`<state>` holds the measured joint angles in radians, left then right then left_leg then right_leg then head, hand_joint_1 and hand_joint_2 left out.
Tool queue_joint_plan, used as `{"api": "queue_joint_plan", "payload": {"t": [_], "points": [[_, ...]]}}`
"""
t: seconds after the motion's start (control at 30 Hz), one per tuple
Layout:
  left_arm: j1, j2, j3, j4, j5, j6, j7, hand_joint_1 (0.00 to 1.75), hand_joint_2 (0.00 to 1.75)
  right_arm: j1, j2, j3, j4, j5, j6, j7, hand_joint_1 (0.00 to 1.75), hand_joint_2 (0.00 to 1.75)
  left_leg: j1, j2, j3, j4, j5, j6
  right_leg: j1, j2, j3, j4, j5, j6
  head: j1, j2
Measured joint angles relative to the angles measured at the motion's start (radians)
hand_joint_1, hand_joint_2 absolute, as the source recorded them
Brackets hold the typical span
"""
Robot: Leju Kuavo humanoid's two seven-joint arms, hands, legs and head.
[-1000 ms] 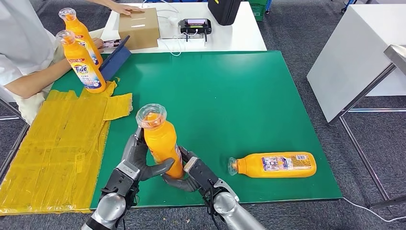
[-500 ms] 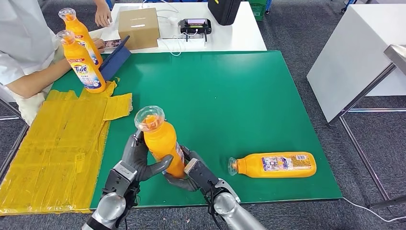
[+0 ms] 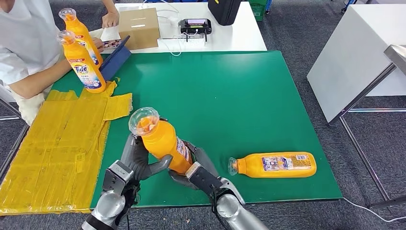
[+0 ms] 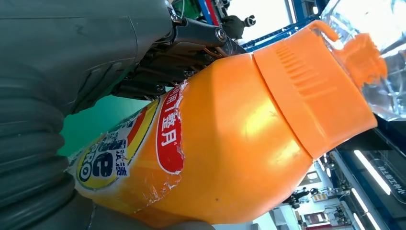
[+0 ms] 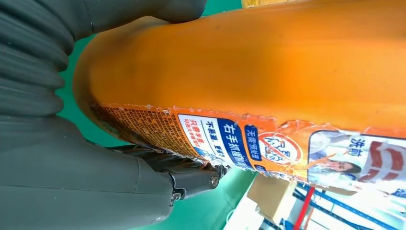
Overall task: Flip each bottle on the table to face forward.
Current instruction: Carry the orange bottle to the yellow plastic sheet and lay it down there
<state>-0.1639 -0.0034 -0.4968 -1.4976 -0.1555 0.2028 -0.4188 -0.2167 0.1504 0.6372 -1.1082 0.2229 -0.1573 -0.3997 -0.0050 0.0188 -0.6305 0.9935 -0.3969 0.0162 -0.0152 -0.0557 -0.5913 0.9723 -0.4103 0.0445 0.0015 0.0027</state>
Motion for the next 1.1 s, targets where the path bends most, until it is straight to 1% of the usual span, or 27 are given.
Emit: {"api": "queue_joint_plan", "payload": {"t": [0.07, 0.1, 0.17, 0.23, 0.33, 0.37, 0.43, 0.5, 0.53, 0.7, 0.83, 0.93, 1.0, 1.1], "points": [[-0.001, 0.0, 0.003, -0.003, -0.001, 0.005, 0.0, 1.75, 1.75, 0.008, -0.006, -0.003, -0.022, 0.009, -0.017, -0.009, 0.17, 1.75, 0.0, 0.0, 0.0, 0.0, 0.0, 0.0, 0.0, 0.0, 0.0, 0.0, 0.0, 0.0, 0.0, 0.0], [-0.001, 0.0, 0.008, -0.006, -0.007, 0.016, 0.0, 1.75, 1.75, 0.014, -0.009, -0.004, -0.043, 0.015, -0.032, -0.019, 0.0, 1.75, 0.0, 0.0, 0.0, 0.0, 0.0, 0.0, 0.0, 0.0, 0.0, 0.0, 0.0, 0.0, 0.0, 0.0], [0.0, 0.003, 0.025, -0.01, -0.062, 0.077, 0.004, 1.75, 1.75, 0.029, -0.017, -0.009, -0.106, 0.027, -0.068, -0.046, 0.0, 1.75, 0.0, 0.0, 0.0, 0.0, 0.0, 0.0, 0.0, 0.001, -0.001, 0.0, 0.0, 0.0, 0.0, 0.0], [-0.001, 0.01, 0.051, -0.013, -0.195, 0.191, 0.023, 1.75, 1.75, 0.049, -0.027, -0.02, -0.191, 0.036, -0.105, -0.065, 0.0, 1.75, 0.0, 0.0, 0.0, 0.0, 0.0, 0.0, 0.0, 0.001, -0.001, 0.0, 0.0, 0.0, 0.0, 0.0], [-0.018, 0.026, 0.104, -0.017, -0.504, 0.363, 0.098, 1.75, 1.75, 0.094, -0.053, -0.052, -0.346, 0.042, -0.148, -0.086, 0.0, 1.75, 0.0, -0.001, -0.001, 0.0, 0.0, 0.0, 0.0, 0.0, -0.001, 0.0, 0.0, 0.0, 0.0, 0.0], [-0.027, 0.032, 0.123, -0.017, -0.605, 0.4, 0.129, 1.75, 1.75, 0.108, -0.062, -0.063, -0.396, 0.042, -0.156, -0.093, 0.0, 1.75, 0.0, 0.0, -0.001, 0.0, 0.0, 0.0, 0.0, 0.0, -0.001, 0.0, 0.0, 0.0, 0.0, 0.0], [-0.047, 0.043, 0.156, -0.015, -0.784, 0.431, 0.197, 1.75, 1.75, 0.132, -0.076, -0.082, -0.484, 0.033, -0.162, -0.105, 0.0, 1.75, 0.0, 0.0, -0.001, 0.0, 0.0, 0.0, 0.0, 0.001, -0.002, 0.0, 0.0, 0.0, 0.0, 0.0], [-0.063, 0.059, 0.187, -0.011, -0.942, 0.428, 0.271, 1.75, 1.75, 0.159, -0.087, -0.103, -0.562, 0.019, -0.165, -0.119, 0.0, 1.75, 0.0, 0.0, -0.001, 0.0, 0.0, 0.0, 0.0, 0.001, -0.002, 0.0, 0.0, 0.0, 0.0, 0.0], [-0.069, 0.068, 0.202, -0.008, -0.992, 0.422, 0.298, 1.75, 1.75, 0.171, -0.091, -0.113, -0.597, 0.015, -0.167, -0.124, 0.0, 1.75, 0.0, 0.001, -0.001, 0.0, 0.0, 0.0, 0.0, 0.001, -0.002, 0.0, 0.0, 0.0, 0.0, 0.0], [-0.089, 0.097, 0.25, 0.006, -1.082, 0.404, 0.352, 1.75, 1.75, 0.205, -0.107, -0.15, -0.711, 0.001, -0.171, -0.133, 0.0, 1.75, 0.0, 0.001, -0.001, 0.0, 0.0, 0.0, 0.0, 0.002, -0.002, 0.0, 0.0, 0.0, 0.0, 0.0], [-0.119, 0.126, 0.268, 0.044, -1.273, 0.349, 0.437, 1.75, 1.75, 0.221, -0.109, -0.175, -0.764, -0.055, -0.164, -0.141, 0.0, 1.75, 0.0, 0.001, -0.001, 0.0, 0.0, 0.0, 0.0, 0.002, -0.002, 0.0, 0.0, 0.0, 0.0, 0.0], [-0.193, 0.153, 0.266, 0.143, -1.382, 0.257, 0.485, 1.75, 1.75, 0.216, -0.104, -0.191, -0.795, -0.083, -0.142, -0.139, 0.0, 1.75, 0.0, 0.001, -0.001, 0.0, 0.001, -0.001, 0.0, 0.002, -0.002, 0.0, 0.001, 0.0, 0.0, 0.0], [-0.254, 0.167, 0.255, 0.233, -1.404, 0.203, 0.506, 1.75, 1.75, 0.205, -0.099, -0.194, -0.804, -0.078, -0.129, -0.13, 0.0, 1.75, 0.0, 0.001, -0.001, 0.0, 0.001, -0.001, 0.001, 0.002, -0.002, 0.0, 0.002, -0.002, 0.0, 0.0], [-0.321, 0.173, 0.233, 0.354, -1.41, 0.158, 0.521, 1.75, 1.75, 0.189, -0.094, -0.194, -0.806, -0.056, -0.116, -0.109, 0.0, 1.75, 0.001, 0.001, 0.0, 0.0, 0.002, -0.001, 0.001, 0.002, -0.002, 0.0, 0.003, -0.003, 0.0, 0.0]]}}
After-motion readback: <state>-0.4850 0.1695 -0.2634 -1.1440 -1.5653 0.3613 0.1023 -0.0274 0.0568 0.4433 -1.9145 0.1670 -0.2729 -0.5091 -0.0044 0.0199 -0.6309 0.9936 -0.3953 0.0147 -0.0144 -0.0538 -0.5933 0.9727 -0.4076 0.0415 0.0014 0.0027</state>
